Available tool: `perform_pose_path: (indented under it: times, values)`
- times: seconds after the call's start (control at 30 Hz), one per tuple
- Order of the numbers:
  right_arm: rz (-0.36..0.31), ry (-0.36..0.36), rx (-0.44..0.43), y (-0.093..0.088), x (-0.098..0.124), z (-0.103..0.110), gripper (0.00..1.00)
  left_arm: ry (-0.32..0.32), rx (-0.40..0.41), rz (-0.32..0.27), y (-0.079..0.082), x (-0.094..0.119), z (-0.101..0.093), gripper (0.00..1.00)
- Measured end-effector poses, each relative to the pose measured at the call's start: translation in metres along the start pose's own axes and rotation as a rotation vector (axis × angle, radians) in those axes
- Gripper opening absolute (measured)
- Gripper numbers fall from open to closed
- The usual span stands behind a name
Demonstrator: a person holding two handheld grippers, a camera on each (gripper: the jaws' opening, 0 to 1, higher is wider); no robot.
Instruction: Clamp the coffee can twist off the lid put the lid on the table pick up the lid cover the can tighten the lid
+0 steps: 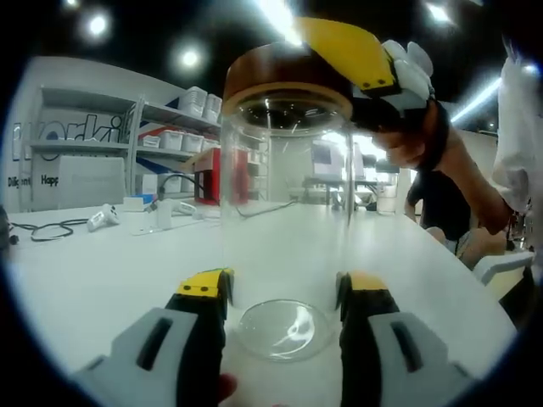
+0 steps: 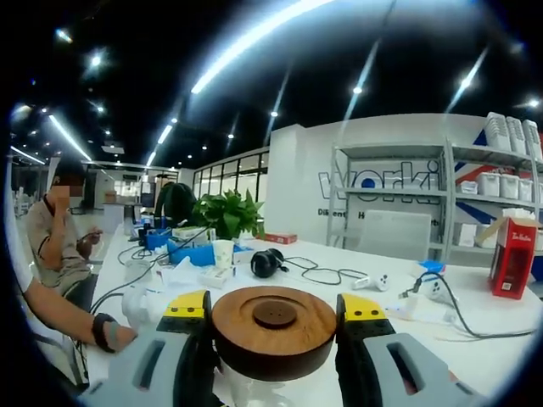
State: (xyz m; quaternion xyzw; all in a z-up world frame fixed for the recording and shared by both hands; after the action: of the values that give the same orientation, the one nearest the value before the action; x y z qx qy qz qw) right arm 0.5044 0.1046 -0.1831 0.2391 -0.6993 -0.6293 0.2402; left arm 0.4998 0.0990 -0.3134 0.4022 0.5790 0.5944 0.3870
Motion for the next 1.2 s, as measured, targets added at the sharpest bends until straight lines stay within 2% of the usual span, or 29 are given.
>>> perform_pose_path:
  times: [0.47,0.77,0.97,1.2]
  values:
    - [-0.024,0.168,0.011,-0.0001,0.0018,0.0019,0.51,-0.004,0.001,-0.001,0.0,0.0001,-0.0003,0.43]
    - [-0.058,0.33,0.014,-0.0003,0.0032,0.0025,0.5,-0.007,0.001,-0.001,0.0,0.0,-0.0004,0.43]
    - [-0.074,0.4,0.018,-0.0004,0.0052,0.0032,0.49,-0.011,0.0,-0.002,0.0001,0.0002,-0.001,0.43]
    - [-0.097,0.536,0.013,-0.0005,0.0068,0.0025,0.49,-0.014,-0.001,-0.002,0.0,0.0001,-0.0011,0.43]
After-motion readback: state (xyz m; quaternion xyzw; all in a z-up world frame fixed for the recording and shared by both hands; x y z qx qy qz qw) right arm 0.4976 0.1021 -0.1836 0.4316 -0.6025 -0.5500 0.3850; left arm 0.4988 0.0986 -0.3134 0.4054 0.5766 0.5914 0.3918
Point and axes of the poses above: the point that each gripper's makers call its tool centre point, and the gripper's own axes: x roughly backward along the fingers, z roughly to its left, y roughly out of its top, the point moved 1 cm from there along x, roughly backward along the fingers
